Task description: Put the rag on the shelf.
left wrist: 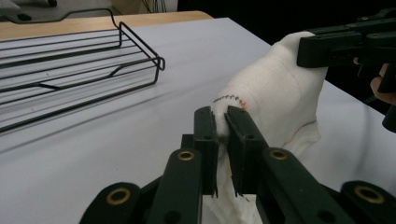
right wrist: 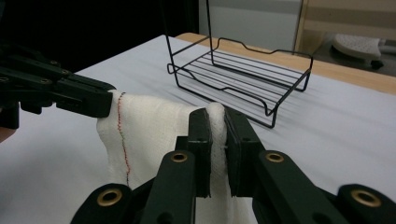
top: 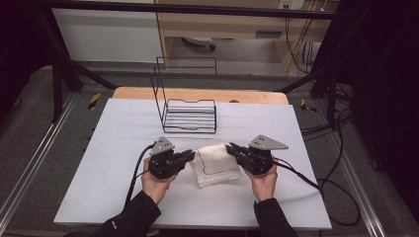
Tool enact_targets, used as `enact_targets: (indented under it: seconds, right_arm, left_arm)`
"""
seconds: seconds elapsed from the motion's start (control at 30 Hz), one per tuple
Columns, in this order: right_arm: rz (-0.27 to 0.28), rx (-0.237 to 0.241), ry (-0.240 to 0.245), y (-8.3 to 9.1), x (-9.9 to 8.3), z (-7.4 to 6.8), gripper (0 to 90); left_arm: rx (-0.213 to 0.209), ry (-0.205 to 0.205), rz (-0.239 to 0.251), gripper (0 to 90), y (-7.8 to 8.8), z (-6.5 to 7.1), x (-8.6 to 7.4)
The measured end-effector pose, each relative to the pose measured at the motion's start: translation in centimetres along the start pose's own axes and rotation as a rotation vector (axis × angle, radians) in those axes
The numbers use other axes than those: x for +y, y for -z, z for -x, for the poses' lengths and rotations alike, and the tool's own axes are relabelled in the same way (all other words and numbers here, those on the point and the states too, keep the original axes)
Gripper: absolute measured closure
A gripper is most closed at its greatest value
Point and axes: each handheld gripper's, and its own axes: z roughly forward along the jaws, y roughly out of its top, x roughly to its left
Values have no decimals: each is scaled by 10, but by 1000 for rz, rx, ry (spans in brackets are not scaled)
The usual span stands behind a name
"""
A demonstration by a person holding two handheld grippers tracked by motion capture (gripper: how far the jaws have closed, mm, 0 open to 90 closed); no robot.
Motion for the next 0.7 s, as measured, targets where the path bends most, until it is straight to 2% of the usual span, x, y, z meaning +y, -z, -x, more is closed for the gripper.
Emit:
enact_targets:
  seconds: [0.4,0.7]
  right_arm:
    - [124,-41,31,7,10,-15,818]
    - [158,-40,34,8,17,-20,818]
  left_arm:
    - [13,-29,61,823,14,3,13]
    - [28,-41,99,823,22,2,21]
